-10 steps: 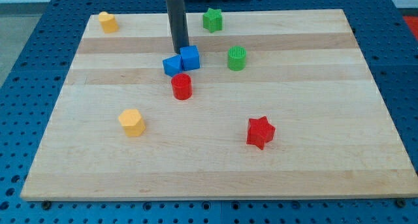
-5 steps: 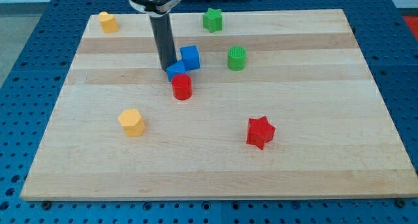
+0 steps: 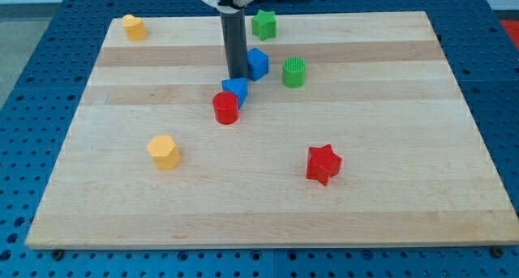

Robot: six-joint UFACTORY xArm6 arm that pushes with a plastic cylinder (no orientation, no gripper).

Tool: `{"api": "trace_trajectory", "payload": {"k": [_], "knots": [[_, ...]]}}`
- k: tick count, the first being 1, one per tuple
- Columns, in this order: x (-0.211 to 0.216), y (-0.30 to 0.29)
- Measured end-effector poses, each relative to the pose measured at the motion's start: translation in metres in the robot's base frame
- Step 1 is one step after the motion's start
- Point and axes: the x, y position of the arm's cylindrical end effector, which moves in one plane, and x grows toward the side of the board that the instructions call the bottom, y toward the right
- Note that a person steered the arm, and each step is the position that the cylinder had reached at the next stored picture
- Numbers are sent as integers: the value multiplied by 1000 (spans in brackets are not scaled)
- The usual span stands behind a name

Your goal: Slide the blue cube to the top of the green circle

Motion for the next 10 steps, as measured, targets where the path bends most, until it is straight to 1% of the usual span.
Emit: {"api": "trace_trajectory", "payload": {"k": [2,5,7,10], "knots": [[-7,-4],[-32,22],[-32,31],[-33,89]]}}
